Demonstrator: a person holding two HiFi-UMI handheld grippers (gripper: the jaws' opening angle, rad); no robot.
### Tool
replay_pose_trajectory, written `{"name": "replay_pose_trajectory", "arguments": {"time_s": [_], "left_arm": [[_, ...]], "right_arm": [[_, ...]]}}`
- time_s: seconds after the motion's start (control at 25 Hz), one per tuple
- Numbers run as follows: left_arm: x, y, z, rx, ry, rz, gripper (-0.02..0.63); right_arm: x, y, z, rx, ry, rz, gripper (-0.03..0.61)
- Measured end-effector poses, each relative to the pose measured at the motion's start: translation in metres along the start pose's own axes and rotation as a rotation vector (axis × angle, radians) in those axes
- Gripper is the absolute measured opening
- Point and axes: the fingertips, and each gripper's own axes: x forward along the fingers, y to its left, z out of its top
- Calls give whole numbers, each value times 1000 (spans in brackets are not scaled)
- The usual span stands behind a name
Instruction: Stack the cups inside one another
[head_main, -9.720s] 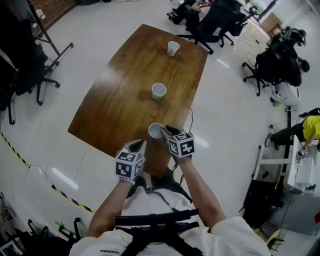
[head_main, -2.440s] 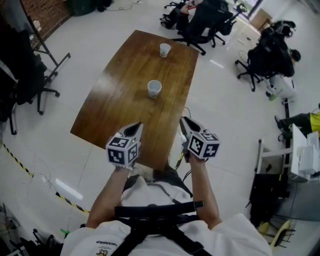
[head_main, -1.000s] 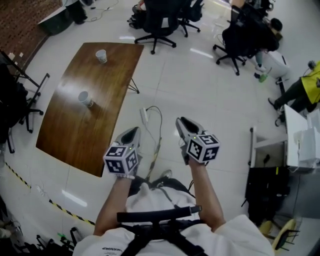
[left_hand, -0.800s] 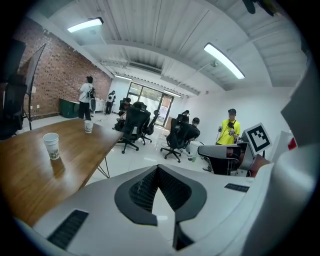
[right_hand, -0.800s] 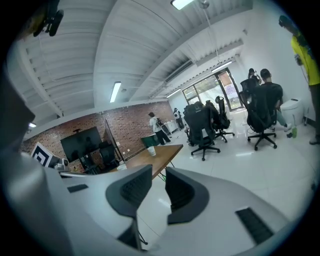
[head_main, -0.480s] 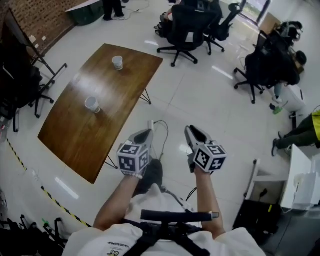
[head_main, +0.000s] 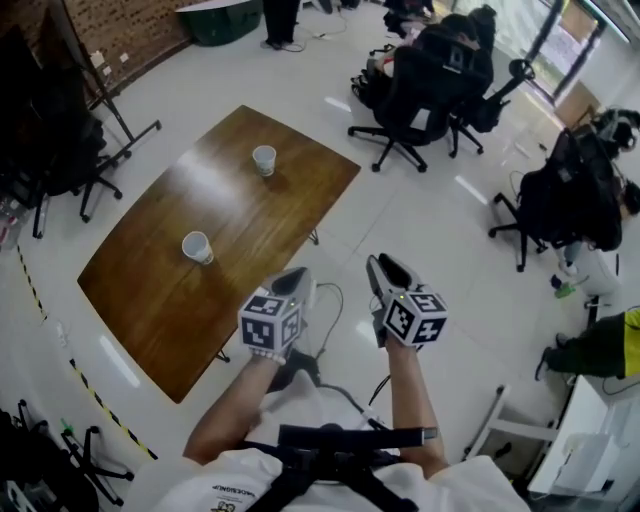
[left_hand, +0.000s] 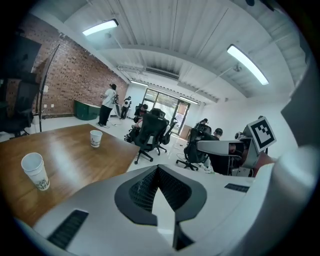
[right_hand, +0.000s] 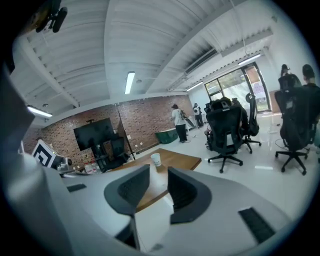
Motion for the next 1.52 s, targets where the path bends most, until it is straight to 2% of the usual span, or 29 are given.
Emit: {"name": "replay_pose_trajectory", "arguments": {"time_s": [0.24, 0.4, 0.64, 0.8, 1.28, 1.52], "left_arm": [[11, 51, 30, -28, -32, 72, -8], [16, 84, 39, -78, -50, 134, -6], [28, 112, 45, -160, -82, 216, -8], [56, 128, 57, -196, -96, 279, -8], [97, 189, 77, -377, -180, 504, -8], [99, 213, 73, -453, -204, 628, -8]], "right_arm": [[83, 5, 37, -39, 4, 54, 143], [130, 9, 51, -81, 36, 88, 143], [204, 3, 66, -168, 104, 155, 143], [262, -8, 81, -205, 154, 218, 143], [428, 14, 63, -370, 377, 461, 143], [489, 37, 47, -447, 471, 543, 143]]}}
